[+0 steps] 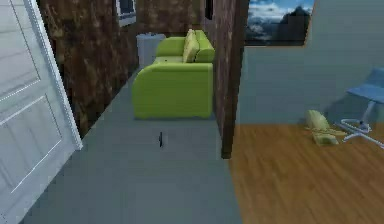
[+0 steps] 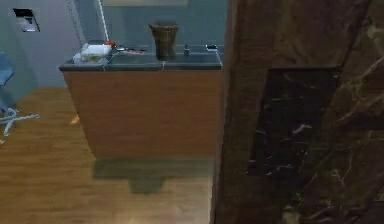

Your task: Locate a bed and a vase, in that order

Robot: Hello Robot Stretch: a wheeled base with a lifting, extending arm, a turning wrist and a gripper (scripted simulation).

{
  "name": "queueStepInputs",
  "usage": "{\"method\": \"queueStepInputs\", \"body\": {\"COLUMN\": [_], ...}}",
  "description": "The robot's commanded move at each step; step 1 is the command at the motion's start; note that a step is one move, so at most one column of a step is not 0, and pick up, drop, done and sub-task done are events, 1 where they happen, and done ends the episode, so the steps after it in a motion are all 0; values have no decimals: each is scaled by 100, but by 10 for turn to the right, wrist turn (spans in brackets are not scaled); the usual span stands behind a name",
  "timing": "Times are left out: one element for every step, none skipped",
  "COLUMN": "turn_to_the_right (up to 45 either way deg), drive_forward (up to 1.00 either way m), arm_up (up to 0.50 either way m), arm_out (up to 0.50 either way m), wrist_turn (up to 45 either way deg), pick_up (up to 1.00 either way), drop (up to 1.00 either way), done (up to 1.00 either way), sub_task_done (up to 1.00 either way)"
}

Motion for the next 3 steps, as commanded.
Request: {"method": "queueStepInputs", "body": {"turn_to_the_right": [450,240,0], "drive_forward": [0,0,60], "arm_up": [0,0,0], "arm_out": [0,0,0], "wrist_turn": [0,0,0], "pick_up": [0,0,0], "drop": [0,0,0], "done": [0,0,0], "sub_task_done": [0,0,0]}}
